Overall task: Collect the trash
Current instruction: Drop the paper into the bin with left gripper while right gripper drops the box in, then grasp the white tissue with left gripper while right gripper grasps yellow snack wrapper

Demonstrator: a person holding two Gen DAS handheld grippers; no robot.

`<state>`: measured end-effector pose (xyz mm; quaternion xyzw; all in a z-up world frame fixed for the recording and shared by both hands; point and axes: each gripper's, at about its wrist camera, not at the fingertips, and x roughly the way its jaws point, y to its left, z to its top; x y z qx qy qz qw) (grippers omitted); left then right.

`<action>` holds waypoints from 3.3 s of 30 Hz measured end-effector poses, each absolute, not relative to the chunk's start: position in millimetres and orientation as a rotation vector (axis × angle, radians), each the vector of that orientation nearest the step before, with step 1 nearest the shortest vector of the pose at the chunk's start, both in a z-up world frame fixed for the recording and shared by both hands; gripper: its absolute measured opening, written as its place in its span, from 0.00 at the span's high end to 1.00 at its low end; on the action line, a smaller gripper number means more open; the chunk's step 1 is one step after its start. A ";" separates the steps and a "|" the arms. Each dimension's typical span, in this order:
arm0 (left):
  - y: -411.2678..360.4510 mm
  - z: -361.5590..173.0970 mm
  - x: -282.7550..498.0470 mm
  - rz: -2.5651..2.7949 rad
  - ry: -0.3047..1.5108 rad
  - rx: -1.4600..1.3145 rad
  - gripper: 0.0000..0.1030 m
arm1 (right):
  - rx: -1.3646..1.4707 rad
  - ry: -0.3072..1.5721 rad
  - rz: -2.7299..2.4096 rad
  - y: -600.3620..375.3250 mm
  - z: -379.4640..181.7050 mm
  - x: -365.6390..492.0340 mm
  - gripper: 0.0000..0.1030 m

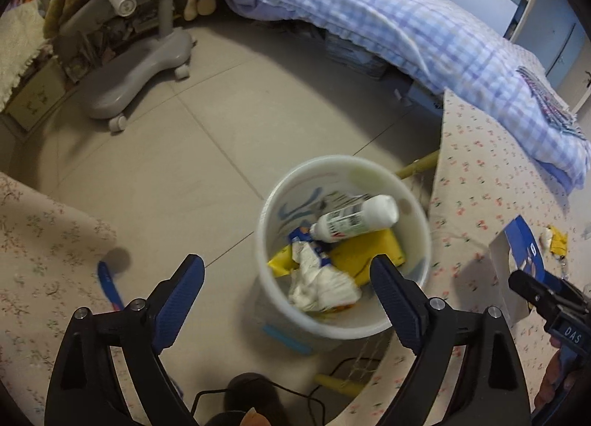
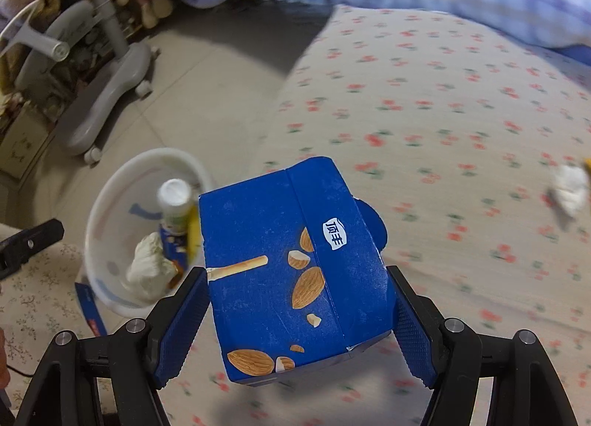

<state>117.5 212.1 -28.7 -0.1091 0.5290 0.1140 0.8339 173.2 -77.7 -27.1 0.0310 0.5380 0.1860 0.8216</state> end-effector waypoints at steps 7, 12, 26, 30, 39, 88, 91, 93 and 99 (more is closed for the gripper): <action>247.6 -30.9 93.3 0.308 1.133 -0.232 0.10 | 0.056 1.157 0.487 -17.2 -42.5 180.0 0.23; 265.3 -32.6 84.1 0.337 1.134 -0.253 0.10 | 0.088 1.150 0.585 16.3 -50.7 181.2 0.19; 240.9 -21.1 84.9 0.286 1.113 -0.227 0.10 | 0.080 1.105 0.489 -19.5 -31.5 172.2 0.11; 221.0 -14.7 87.5 0.251 1.102 -0.220 0.10 | 0.065 1.100 0.445 -45.1 -22.4 165.4 0.11; 161.6 -8.8 101.9 0.160 1.105 -0.166 0.10 | 0.068 1.095 0.319 -129.4 -12.7 149.0 0.11; -182.0 -72.0 229.2 -0.378 1.022 -0.109 0.38 | 0.324 1.122 -0.078 -407.3 -65.9 197.1 0.45; -186.8 -73.7 231.8 -0.386 1.006 -0.121 0.48 | 0.319 1.122 -0.063 -405.4 -65.5 195.9 0.52; -188.9 -75.0 231.8 -0.377 1.005 -0.109 0.66 | 0.317 1.121 -0.053 -404.6 -64.9 195.7 0.57; -186.7 -72.2 230.0 -0.379 1.018 -0.125 0.77 | 0.312 1.109 -0.031 -405.8 -58.9 191.7 0.85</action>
